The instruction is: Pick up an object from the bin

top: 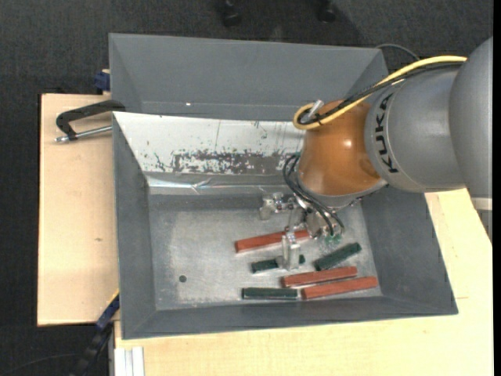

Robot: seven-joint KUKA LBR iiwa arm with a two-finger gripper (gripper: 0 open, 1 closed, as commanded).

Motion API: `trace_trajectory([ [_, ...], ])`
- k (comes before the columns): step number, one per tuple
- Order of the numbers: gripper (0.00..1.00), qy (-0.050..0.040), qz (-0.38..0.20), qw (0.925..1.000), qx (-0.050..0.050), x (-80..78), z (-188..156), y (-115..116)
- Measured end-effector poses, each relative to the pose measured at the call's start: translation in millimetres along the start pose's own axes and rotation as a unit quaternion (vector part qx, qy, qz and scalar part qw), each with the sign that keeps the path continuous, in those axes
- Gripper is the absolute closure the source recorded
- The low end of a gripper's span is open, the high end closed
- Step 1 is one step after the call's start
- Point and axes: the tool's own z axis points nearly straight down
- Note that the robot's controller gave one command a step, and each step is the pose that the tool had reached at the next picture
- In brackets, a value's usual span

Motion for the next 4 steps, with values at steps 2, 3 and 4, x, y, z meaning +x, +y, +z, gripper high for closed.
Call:
trace_trajectory([
  [2,1.00,-0.0029,0.000,1.0000,0.000,-2.2,-3,1],
  [3,1.00,-0.0047,0.001,1.0000,0.001,-4.1,-19,1],
  [4,1.00,-0.0063,0.001,1.0000,0.001,-6.3,-63,1],
])
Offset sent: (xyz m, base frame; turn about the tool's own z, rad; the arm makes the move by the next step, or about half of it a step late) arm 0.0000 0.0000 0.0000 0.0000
